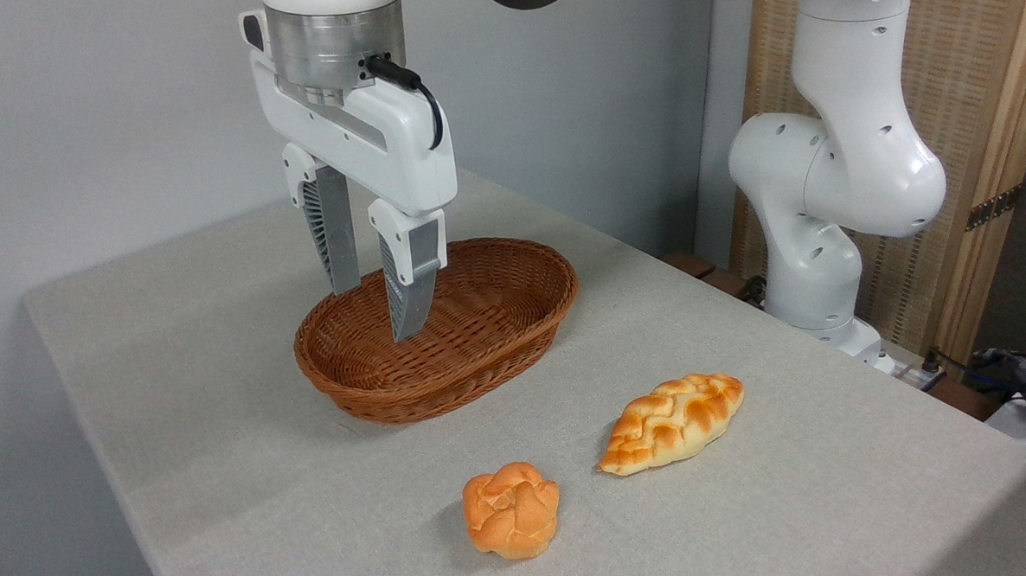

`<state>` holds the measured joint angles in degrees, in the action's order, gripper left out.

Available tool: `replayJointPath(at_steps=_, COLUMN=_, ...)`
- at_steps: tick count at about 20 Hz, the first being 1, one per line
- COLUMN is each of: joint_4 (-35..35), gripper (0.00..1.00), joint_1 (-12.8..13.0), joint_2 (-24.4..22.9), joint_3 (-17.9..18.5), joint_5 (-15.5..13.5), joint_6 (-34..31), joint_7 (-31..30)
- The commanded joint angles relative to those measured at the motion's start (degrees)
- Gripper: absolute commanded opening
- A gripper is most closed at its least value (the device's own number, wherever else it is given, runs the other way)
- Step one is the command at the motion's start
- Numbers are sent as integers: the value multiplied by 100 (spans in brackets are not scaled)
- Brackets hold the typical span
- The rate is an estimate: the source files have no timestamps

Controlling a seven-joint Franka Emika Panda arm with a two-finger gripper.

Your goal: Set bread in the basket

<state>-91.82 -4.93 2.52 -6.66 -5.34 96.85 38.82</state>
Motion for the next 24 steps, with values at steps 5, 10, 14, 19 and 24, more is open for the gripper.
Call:
replayJointPath(at_steps=5, joint_4=-511, gripper=100, joint_1=18, joint_2=-339, joint_3=77, joint_5=-90, joint_6=132, joint_7=2)
replayJointPath(at_steps=10, joint_4=-1232, gripper=100, joint_1=9, joint_2=-665, joint_3=331, joint_5=-64, joint_6=650, joint_7=459)
replayJointPath(at_steps=14, joint_4=-1680, gripper=100, joint_1=1, joint_2=-613, joint_3=349, joint_5=164, joint_6=1071, joint_7=1030)
replayJointPath(at_steps=19, joint_4=-2409, gripper=100, joint_1=0, joint_2=-604, joint_3=358, joint_5=340, joint_6=2003, joint_7=1469)
replayJointPath(at_steps=24, joint_4=-2586, gripper=100, joint_1=-149, joint_2=-551, joint_3=367, joint_5=744, joint_6=2286, joint_7=1585)
